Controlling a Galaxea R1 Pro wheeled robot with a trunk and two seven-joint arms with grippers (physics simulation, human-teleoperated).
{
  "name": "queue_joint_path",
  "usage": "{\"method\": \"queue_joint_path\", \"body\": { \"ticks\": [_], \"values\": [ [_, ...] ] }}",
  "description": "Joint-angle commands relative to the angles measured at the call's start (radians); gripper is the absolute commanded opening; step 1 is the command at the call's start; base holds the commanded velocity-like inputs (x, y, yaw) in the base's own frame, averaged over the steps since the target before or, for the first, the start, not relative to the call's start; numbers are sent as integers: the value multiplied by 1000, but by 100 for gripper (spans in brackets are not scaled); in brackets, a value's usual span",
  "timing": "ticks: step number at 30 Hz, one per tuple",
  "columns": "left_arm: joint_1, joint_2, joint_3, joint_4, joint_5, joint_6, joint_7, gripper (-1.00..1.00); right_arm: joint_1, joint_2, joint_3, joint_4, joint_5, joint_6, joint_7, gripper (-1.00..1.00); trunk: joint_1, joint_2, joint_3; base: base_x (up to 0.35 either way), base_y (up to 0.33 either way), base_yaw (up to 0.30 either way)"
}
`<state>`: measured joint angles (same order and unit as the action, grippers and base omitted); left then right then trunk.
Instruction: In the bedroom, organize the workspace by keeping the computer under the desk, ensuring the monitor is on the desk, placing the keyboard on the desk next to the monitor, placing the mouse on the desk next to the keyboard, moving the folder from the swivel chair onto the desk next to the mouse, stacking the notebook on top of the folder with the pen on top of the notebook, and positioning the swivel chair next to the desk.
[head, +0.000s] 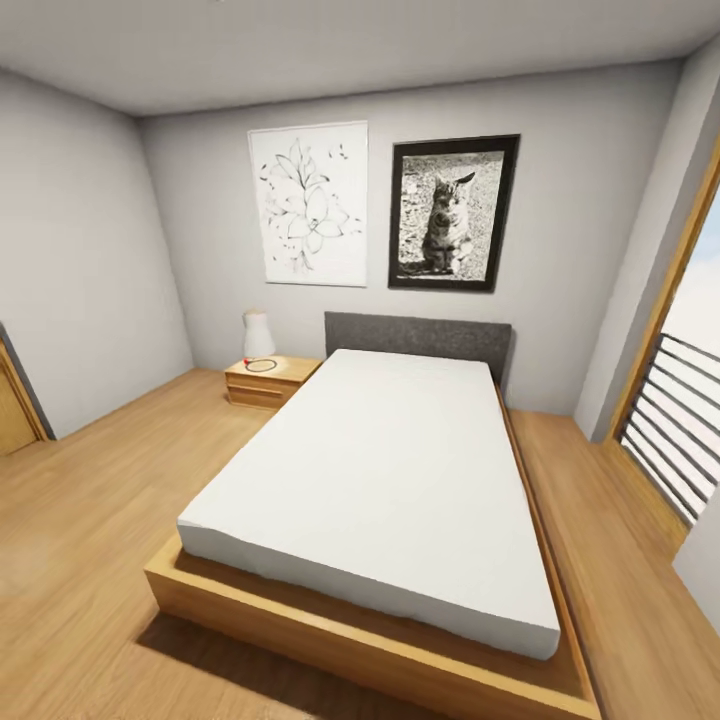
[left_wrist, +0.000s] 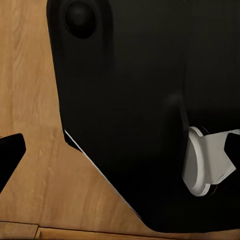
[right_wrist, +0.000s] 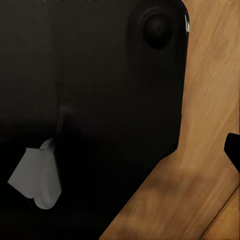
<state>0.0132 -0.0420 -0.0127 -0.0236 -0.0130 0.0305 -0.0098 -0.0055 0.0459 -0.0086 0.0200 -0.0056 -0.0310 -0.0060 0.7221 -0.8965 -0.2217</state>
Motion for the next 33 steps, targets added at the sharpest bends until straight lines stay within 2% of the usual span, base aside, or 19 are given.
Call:
{"method": "queue_joint_path", "body": {
  "ticks": [1, 5, 8, 12, 15, 18, 20, 26, 28, 31, 32, 33],
  "values": [
    [1, 0, 0, -3, 0, 3, -1, 100, -1, 0, -1, 2, -1, -7, 0, 100, -4, 6, 2, 0, 0, 240],
    [1, 0, 2, -5, 3, 2, 0, 100, -1, 0, -1, 2, 0, -45, 0, 100, -19, 34, 15, 0, 0, 209],
    [1, 0, 3, -6, 4, -6, 0, 100, -1, 0, -1, 2, 0, -110, 0, 100, -31, 55, 24, 0, 0, 179],
    [1, 1, 3, -15, 5, -63, -2, 100, -1, -1, 1, 2, 2, -239, 0, 100, -46, 83, 37, 0, 0, 172],
    [1, 1, 3, -26, 4, -101, -3, 100, -1, -2, 2, 2, 2, -277, 0, 100, -57, 104, 46, 0, 0, 212],
    [1, 3, 2, -95, 5, -166, -4, 100, -1, -2, 1, -10, 3, -301, 0, 100, -69, 125, 56, 0, 0, 239],
    [1, 3, 3, -154, 5, -202, -4, 100, -1, -1, 1, -63, 3, -319, 0, 100, -77, 139, 62, 0, 0, 252],
    [1, 16, 5, -360, 13, -230, 1, 100, -2, -1, 1, -249, 3, -343, -1, 100, -100, 181, 81, 0, 0, 276],
    [1, 24, 10, -403, 33, -232, 2, 100, -3, -1, 1, -284, 3, -344, -1, 100, -107, 195, 87, 0, 0, 285],
    [1, 41, 40, -468, 124, -232, 2, 100, -13, -2, 1, -333, 3, -345, -1, 100, -119, 216, 96, 0, 0, 287],
    [1, 46, 57, -486, 189, -231, 1, 100, -29, -2, 1, -345, 3, -346, -1, 100, -123, 223, 100, 0, 0, 288],
    [1, 49, 63, -493, 224, -230, 1, 100, -40, -2, 0, -349, 3, -346, -2, 100, -126, 230, 103, 0, 0, 287]
  ]
}}
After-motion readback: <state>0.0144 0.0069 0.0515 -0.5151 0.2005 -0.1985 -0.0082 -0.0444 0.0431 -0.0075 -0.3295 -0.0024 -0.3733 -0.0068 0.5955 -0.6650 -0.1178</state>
